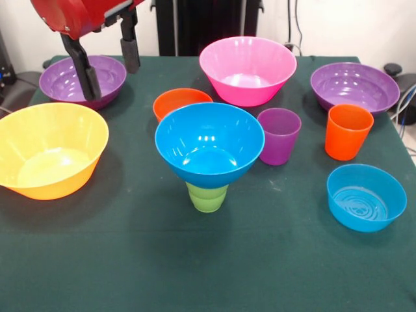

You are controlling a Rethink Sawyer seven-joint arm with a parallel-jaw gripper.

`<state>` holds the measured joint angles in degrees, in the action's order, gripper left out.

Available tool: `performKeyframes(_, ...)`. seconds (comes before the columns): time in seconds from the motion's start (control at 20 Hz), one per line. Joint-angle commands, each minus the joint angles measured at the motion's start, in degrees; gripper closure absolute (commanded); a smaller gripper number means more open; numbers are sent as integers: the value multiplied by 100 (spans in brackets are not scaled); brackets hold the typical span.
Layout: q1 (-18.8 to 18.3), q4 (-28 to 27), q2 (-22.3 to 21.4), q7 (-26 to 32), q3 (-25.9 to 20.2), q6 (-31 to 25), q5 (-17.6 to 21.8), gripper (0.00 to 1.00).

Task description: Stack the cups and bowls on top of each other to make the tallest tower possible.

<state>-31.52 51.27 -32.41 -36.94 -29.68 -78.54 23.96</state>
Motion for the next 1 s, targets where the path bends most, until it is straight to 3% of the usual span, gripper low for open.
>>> performKeyframes(0.05,310,107,245,575,-54,-138,395,0)
performKeyframes(0.3,392,336,90,603,-162,-39,246,0)
performKeyframes(0.55,470,662,-60,1273,-424,-147,118,0)
performKeyframes(0.7,534,696,-111,1634,-532,-407,120,0)
performKeyframes(1.0,743,583,33,1829,-611,-659,301,0)
